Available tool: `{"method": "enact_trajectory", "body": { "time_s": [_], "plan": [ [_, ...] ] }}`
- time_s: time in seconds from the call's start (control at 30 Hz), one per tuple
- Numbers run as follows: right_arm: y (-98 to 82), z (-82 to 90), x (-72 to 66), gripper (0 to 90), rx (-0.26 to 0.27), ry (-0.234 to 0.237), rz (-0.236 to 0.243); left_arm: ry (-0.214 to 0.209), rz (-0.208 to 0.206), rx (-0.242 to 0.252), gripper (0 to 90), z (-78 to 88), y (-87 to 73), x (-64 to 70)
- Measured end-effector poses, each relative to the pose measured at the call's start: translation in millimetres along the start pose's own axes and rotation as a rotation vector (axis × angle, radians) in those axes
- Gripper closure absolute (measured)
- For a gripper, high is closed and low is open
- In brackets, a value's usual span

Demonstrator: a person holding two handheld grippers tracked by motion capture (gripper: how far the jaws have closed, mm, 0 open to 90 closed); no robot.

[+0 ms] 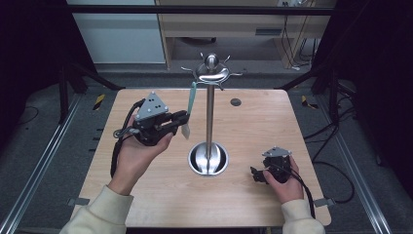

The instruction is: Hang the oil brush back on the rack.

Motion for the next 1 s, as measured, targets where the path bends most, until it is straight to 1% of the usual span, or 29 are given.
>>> {"method": "enact_trajectory", "body": {
  "time_s": [0.03,0.27,0.37,0.43,0.53,0.57,0.63,0.73,0.8,0.87,1.0],
  "plan": [
    [0.0,-0.1,0.0,7.9,0.002,0.001,0.001,-0.004,0.003,0.005,79.5,0.4,0.2,-0.1],
    [0.1,0.0,-0.1,7.9,0.002,0.0,0.001,0.006,-0.001,0.011,76.6,4.9,0.2,-1.6],
    [0.0,0.0,0.0,7.9,0.002,-0.001,0.002,0.014,-0.004,0.019,73.8,7.5,-0.5,-1.0],
    [0.1,0.0,-0.1,7.9,0.002,-0.001,-0.001,0.022,-0.007,0.022,70.4,9.4,-1.3,-0.8],
    [0.1,-0.1,-0.2,7.9,0.002,0.001,0.0,0.037,-0.005,0.027,63.8,12.8,-2.5,-1.1],
    [0.1,-0.1,-0.1,7.9,0.002,-0.001,0.001,0.042,0.003,0.025,61.5,13.6,-3.0,-0.8],
    [0.1,-0.2,-0.2,7.9,0.003,0.001,0.0,0.051,0.001,0.025,57.7,16.0,-3.5,-1.1],
    [0.1,-0.1,-0.3,7.9,0.002,0.0,-0.001,0.058,0.003,0.025,52.2,18.1,-4.1,-0.9],
    [0.0,-0.1,0.0,7.9,0.001,-0.003,0.0,0.064,-0.012,0.035,48.0,19.0,-3.9,-1.1],
    [0.0,-0.1,-0.1,7.9,0.001,-0.003,0.0,0.067,-0.015,0.034,43.7,19.5,-4.4,-0.4],
    [0.0,0.1,0.2,7.9,0.0,-0.003,0.002,0.066,-0.008,0.039,34.6,20.1,-5.5,1.4]
  ]
}}
Point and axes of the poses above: each handheld gripper's, and its own axes: z roughly backward along the jaws, y roughly out of its top, x roughly to its right, the point moved 2 cm from there along -z, roughly forward along the jaws, and after that the axes turned 5 degrees about z, right-handed, at the moved point
